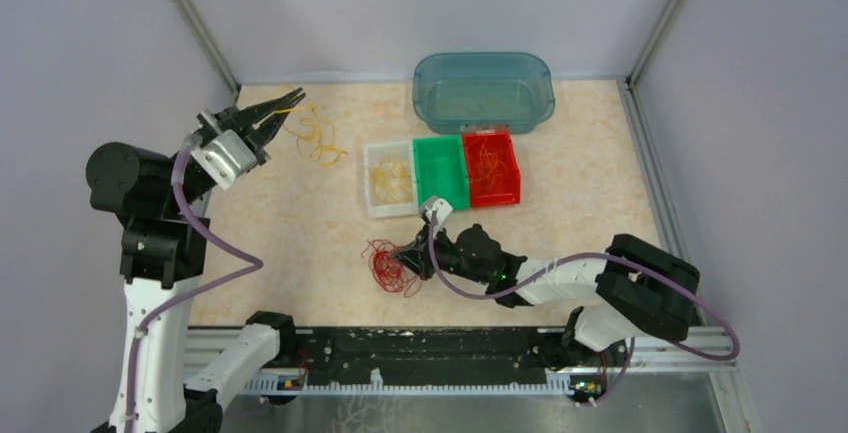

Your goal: Untangle the cables

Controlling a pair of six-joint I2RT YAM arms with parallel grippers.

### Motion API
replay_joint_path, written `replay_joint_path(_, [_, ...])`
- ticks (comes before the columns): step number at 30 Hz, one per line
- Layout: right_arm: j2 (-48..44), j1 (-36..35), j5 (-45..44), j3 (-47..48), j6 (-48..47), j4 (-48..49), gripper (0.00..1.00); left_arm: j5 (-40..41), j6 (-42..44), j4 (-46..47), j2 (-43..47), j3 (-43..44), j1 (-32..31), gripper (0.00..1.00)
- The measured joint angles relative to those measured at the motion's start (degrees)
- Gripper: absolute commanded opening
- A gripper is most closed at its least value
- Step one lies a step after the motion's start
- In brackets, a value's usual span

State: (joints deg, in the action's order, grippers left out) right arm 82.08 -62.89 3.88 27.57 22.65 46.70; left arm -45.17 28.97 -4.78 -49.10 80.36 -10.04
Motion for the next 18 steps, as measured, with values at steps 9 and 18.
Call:
replay_joint_path(9, [-13.42, -0.07, -8.09, -8.59, 0.28, -7.3, 0.0, -0.5, -8.76, 5.11, -6.54, -8.13, -0.44, 0.0])
replay_joint_path(18, [-19.78, -0.11, -12.02, -10.36, 2.58, -13.16, 0.0, 3.15, -10.73, 5.64, -22.29, -14.43, -5.66, 0.0])
